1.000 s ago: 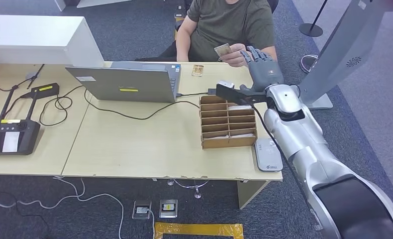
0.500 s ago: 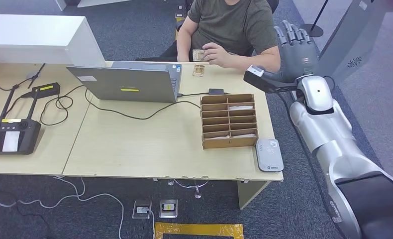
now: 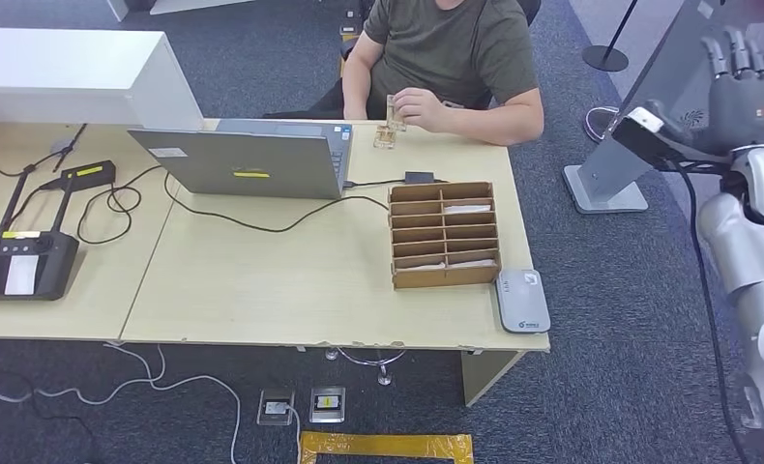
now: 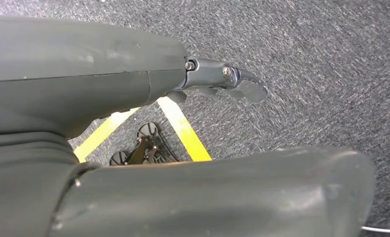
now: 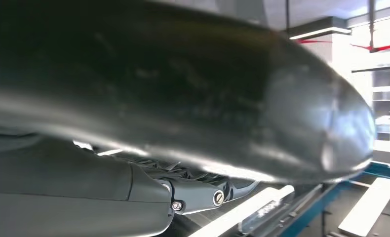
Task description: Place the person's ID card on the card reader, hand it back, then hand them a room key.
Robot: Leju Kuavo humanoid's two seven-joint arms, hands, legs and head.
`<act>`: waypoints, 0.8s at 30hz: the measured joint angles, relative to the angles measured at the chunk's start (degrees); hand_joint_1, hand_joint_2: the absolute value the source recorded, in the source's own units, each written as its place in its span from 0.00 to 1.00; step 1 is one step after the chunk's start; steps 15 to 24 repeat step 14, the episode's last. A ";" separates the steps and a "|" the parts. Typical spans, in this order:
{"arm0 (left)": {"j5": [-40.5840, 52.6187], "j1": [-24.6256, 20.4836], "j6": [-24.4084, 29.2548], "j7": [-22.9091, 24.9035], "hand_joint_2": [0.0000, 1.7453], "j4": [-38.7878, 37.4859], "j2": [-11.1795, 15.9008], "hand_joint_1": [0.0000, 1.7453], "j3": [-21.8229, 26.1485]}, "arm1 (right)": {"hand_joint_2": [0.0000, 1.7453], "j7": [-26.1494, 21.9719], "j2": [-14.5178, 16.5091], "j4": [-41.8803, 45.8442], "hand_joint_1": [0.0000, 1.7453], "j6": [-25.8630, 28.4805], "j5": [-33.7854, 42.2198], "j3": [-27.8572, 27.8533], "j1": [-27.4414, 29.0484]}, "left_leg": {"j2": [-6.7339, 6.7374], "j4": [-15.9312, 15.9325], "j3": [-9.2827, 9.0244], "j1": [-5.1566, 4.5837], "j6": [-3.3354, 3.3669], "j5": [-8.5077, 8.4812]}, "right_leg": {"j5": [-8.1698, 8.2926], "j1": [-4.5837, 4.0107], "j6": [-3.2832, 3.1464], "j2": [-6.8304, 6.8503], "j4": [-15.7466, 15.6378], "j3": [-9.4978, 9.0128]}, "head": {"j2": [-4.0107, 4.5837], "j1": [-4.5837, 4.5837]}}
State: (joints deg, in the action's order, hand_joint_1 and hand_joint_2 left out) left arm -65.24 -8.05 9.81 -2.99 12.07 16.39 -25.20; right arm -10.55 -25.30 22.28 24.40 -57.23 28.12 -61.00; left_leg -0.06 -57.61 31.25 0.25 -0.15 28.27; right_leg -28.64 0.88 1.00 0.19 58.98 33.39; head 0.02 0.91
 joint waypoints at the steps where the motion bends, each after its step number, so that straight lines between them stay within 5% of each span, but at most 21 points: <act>1: 0.00 0.04 -0.01 -0.10 0.00 0.00 0.00 0.00 0.00 | 0.00 0.09 -0.89 -0.14 0.00 -0.10 0.38 -0.66 0.17 | 0.01 0.00 -0.01 0.00 0.00 0.00 | 0.00 0.00 0.00 0.00 -0.01 0.00 | 0.00 0.00; 7: 0.00 0.28 -0.37 -0.57 0.00 -0.01 -0.01 0.00 0.00 | 0.00 8.80 -7.79 -1.18 0.00 -10.11 11.04 -6.69 3.97 | -0.32 0.00 0.03 0.00 0.04 0.03 | -0.05 0.00 0.04 0.37 -0.09 -0.11 | 0.00 0.05; 14: 0.00 0.92 0.25 -0.67 0.00 -0.46 -0.38 0.00 0.00 | 0.00 9.70 -14.00 -3.25 0.00 -14.47 18.93 -14.14 12.95 | -0.24 -0.01 -0.10 0.03 0.17 0.21 | -0.14 -0.04 0.10 0.30 -0.15 -0.21 | 0.00 0.00; 24: 0.00 0.92 0.25 -0.67 0.00 -0.46 -0.38 0.00 0.00 | 0.00 9.70 -14.00 -3.25 0.00 -14.47 18.93 -14.14 12.95 | -0.24 -0.01 -0.10 0.03 0.17 0.21 | -0.14 -0.04 0.10 0.30 -0.15 -0.21 | 0.00 0.00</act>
